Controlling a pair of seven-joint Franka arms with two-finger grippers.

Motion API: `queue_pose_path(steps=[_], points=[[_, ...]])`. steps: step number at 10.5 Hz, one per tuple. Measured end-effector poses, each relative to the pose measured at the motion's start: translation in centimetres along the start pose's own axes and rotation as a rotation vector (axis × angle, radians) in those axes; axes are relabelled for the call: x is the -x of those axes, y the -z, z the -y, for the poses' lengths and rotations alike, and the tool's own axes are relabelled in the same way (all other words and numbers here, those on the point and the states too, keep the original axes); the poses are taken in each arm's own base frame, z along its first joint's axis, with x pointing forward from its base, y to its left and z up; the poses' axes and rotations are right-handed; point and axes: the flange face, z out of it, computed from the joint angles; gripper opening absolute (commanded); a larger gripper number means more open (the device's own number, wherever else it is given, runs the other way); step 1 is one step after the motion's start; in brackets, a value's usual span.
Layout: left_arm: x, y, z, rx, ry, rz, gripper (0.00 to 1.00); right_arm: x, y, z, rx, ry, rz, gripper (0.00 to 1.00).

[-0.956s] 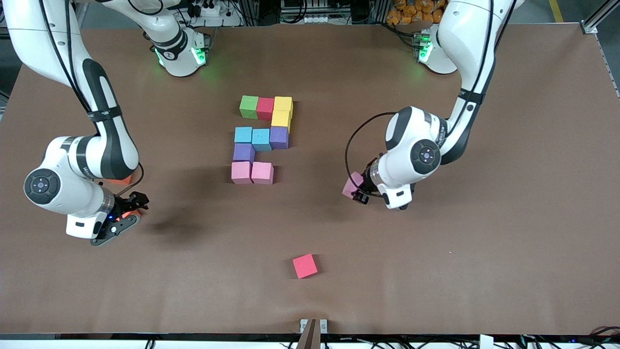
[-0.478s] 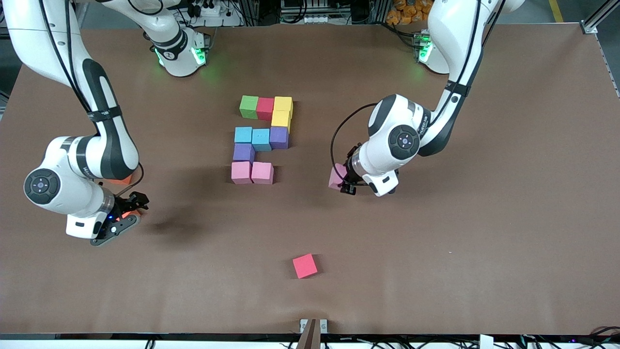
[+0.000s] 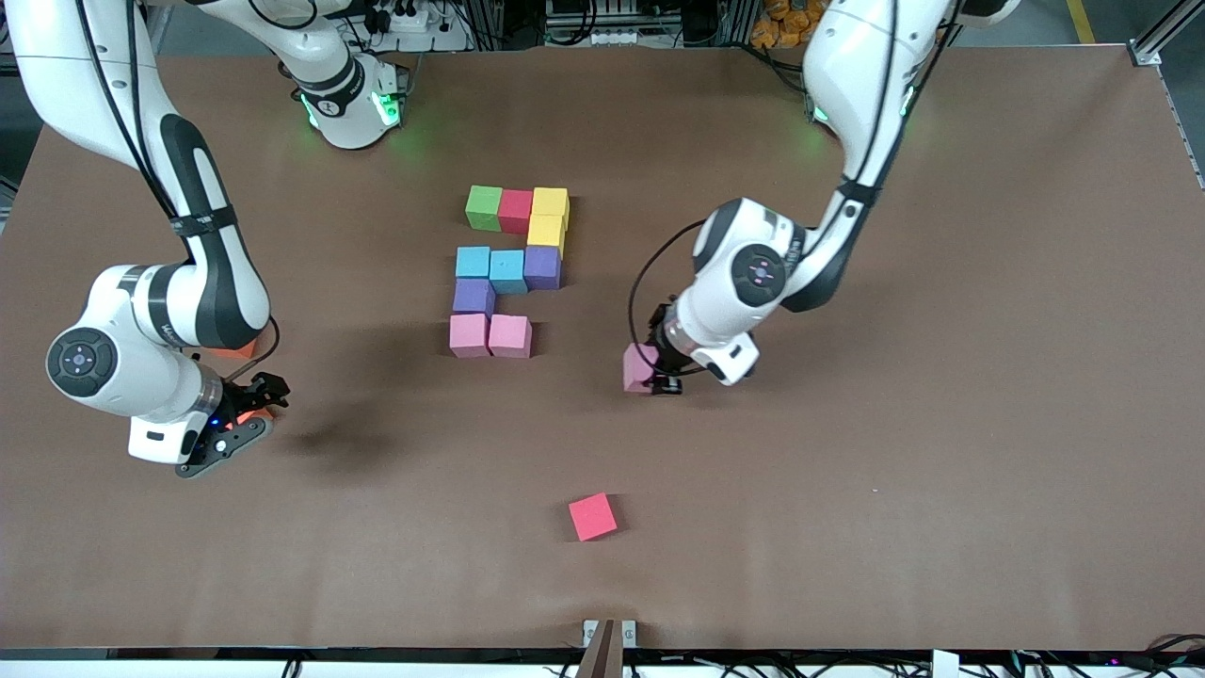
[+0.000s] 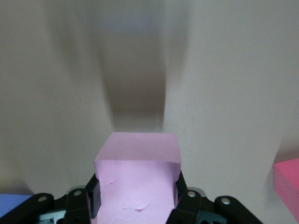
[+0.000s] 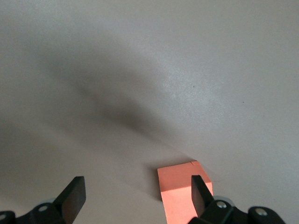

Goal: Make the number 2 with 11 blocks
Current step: 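Lift and carry the pink cube with the left gripper toward the figure, then lower the pink cube beside the bottom pink cubes and press it in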

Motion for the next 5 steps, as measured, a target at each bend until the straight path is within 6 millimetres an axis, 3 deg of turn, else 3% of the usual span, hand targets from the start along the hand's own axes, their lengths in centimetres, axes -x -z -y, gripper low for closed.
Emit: queue_pose_path(steps=[3,5], points=[[3.8,-3.0,3.0,0.003,0.052,0.011,0.00,0.0,0.0,0.0,0.000,0.000,0.000,1.00],[6.7,-3.8,5.1,0.010,0.088,-0.002,0.00,0.0,0.0,0.0,0.000,0.000,0.000,1.00]])
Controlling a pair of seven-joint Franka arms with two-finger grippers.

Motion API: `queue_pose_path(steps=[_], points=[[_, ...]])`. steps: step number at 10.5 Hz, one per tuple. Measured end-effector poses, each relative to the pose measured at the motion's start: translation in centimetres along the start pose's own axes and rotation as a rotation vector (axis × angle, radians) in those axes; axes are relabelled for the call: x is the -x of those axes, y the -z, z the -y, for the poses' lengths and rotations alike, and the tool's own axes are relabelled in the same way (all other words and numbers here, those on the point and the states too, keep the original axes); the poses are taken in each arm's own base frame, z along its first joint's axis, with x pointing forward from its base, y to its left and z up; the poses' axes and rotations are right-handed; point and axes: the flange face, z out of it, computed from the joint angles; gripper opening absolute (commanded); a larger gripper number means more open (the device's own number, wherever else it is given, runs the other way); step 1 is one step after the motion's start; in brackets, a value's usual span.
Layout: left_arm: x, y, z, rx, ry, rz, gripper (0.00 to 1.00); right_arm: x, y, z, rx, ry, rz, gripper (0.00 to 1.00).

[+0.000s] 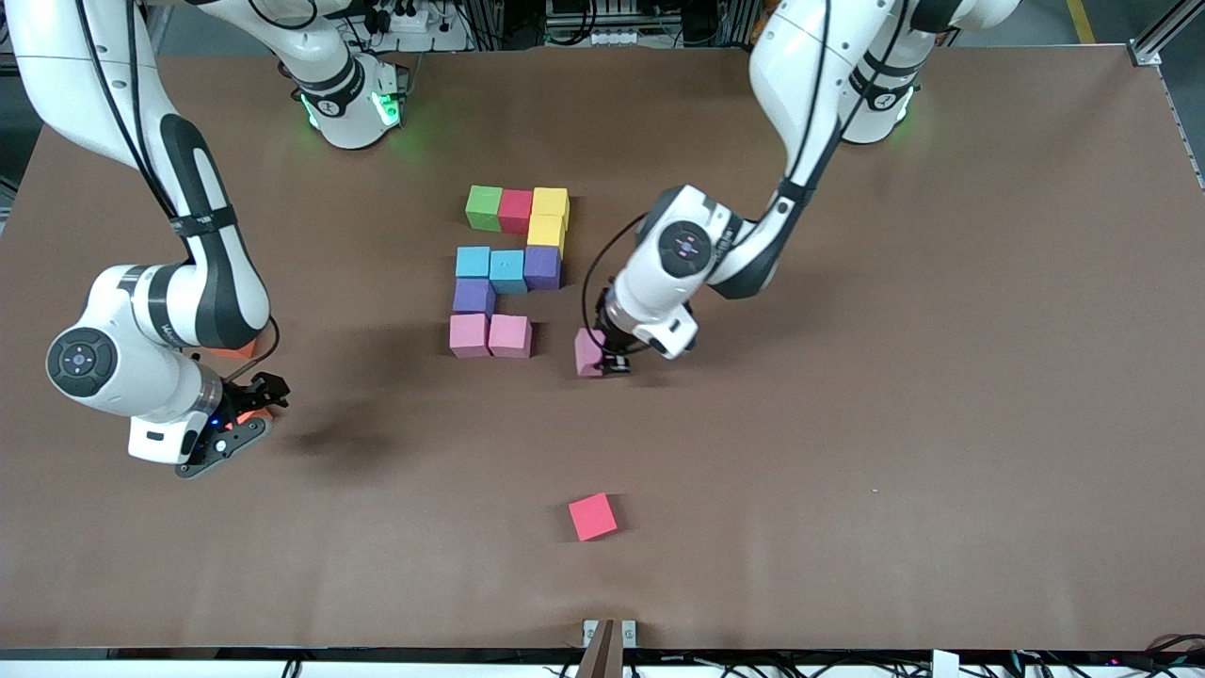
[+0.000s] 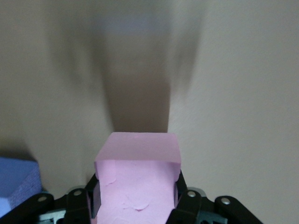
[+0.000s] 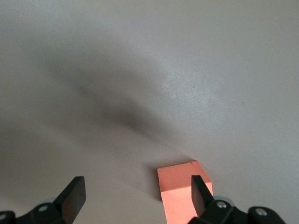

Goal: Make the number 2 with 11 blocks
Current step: 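Lower the pink cube beside the bottom pink cubes and press it in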

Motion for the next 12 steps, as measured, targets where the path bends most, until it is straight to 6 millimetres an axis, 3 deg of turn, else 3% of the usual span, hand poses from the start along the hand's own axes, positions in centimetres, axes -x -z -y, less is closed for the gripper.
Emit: queue_pose_path(steps=[2,6,12], points=[[1.5,0.4,0.4,0.021,0.026,0.004,0.00,0.0,0.0,0.0,0.000,0.000,0.000,1.00],[2.3,-1.7,-0.8,0.032,0.037,0.015,0.00,0.0,0.0,0.0,0.000,0.000,0.000,1.00],[3.6,-3.2,1.5,0.027,-0.016,-0.005,0.00,0.0,0.0,0.0,0.000,0.000,0.000,1.00]])
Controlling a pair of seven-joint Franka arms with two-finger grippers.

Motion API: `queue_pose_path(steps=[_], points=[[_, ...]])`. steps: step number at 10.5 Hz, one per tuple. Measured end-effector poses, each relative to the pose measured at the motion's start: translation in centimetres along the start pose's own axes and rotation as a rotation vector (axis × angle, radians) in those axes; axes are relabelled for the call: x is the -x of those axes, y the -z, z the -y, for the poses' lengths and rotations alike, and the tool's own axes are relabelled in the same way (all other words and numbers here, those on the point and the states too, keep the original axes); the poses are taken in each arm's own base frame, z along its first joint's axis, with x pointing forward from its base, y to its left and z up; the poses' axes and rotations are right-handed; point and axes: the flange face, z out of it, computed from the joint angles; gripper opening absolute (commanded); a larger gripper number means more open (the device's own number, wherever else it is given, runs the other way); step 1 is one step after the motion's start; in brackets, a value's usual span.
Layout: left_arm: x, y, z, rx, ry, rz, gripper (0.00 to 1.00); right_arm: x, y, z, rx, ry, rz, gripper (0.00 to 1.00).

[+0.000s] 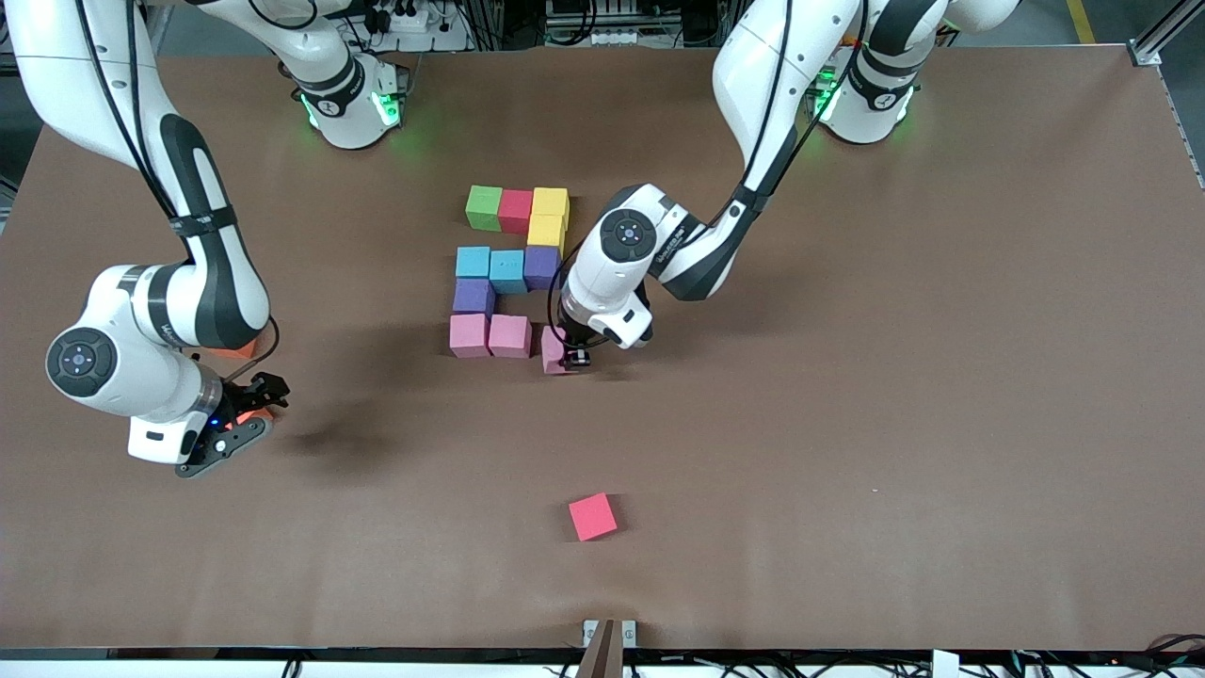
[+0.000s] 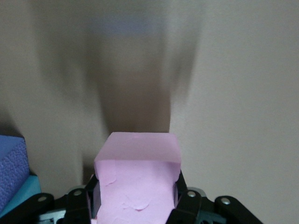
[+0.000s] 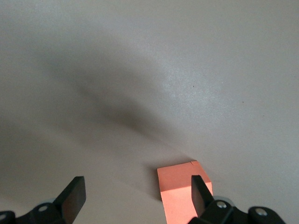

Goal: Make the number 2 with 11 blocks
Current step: 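Lower the pink cube beside the bottom pink cubes and press it in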

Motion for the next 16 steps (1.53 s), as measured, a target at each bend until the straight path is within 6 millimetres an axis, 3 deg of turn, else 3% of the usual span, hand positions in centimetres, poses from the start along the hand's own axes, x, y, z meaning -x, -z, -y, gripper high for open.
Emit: queue_pose_path(steps=[4,16], points=[[0.2,-1.5,0.8,-0.011,-0.002,-0.010,0.00,0.0,0.0,0.0,-0.012,-0.011,-0.008,1.00],[1.5,-2.3,2.0,-0.013,0.001,-0.002,0.00,-0.1,0.0,0.1,-0.022,-0.020,-0.016,1.00]])
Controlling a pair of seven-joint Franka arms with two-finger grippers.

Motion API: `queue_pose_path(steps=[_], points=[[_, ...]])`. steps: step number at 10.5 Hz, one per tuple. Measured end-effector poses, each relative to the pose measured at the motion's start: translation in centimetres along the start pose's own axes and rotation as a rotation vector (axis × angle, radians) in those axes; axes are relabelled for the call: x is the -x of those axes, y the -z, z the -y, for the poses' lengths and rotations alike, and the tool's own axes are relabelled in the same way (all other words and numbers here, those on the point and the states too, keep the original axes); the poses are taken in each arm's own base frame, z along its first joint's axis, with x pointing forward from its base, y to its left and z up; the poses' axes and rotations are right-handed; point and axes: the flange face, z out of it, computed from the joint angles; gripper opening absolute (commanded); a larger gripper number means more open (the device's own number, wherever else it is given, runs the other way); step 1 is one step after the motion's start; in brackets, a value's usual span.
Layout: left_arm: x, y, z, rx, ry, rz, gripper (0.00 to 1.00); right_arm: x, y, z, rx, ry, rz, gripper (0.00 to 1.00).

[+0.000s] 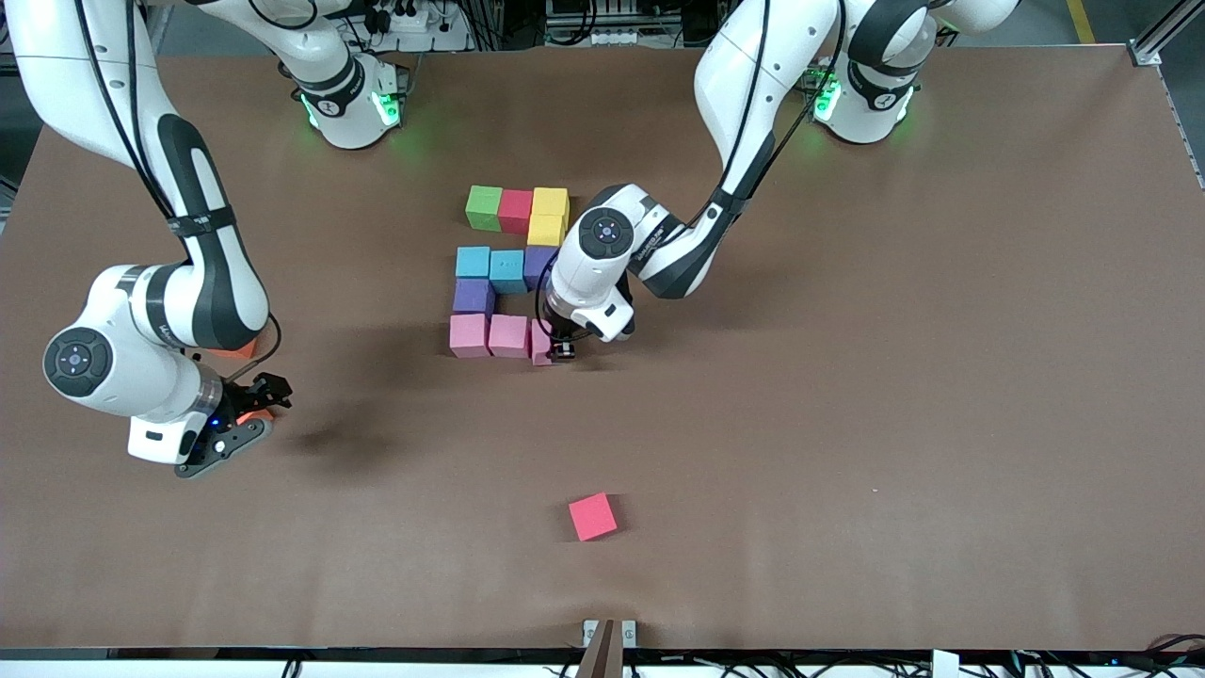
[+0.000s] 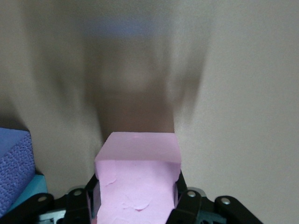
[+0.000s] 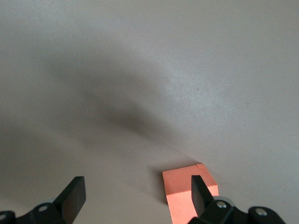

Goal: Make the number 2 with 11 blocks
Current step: 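Lower the pink cube beside the bottom pink cubes and press it in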

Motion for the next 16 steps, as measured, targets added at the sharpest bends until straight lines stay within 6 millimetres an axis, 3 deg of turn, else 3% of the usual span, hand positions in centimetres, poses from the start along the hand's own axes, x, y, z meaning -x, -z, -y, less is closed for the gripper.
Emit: queue_pose_path(steps=[9,11,12,13,15,16], points=[[0.53,-0.23,0.45,0.000,0.020,0.003,0.00,-0.01,0.00,0.02,-0.001,-0.001,-0.001,1.00],[0.56,-0.24,0.46,0.001,0.020,0.003,0.08,-0.01,0.00,0.02,-0.001,-0.001,-0.001,1.00],[0.57,-0.24,0.47,0.001,0.020,0.003,0.26,-0.01,0.00,0.02,-0.002,-0.001,-0.001,1.00],[0.56,-0.27,0.47,0.001,0.020,0.003,0.54,-0.01,0.00,0.01,-0.002,-0.001,-0.001,1.00],[0.57,-0.31,0.47,0.001,0.020,0.003,0.74,-0.01,0.00,0.02,-0.002,-0.001,-0.001,1.00],[0.57,-0.39,0.48,0.001,0.020,0.002,0.77,-0.02,0.00,0.02,-0.002,-0.001,-0.001,1.00]])
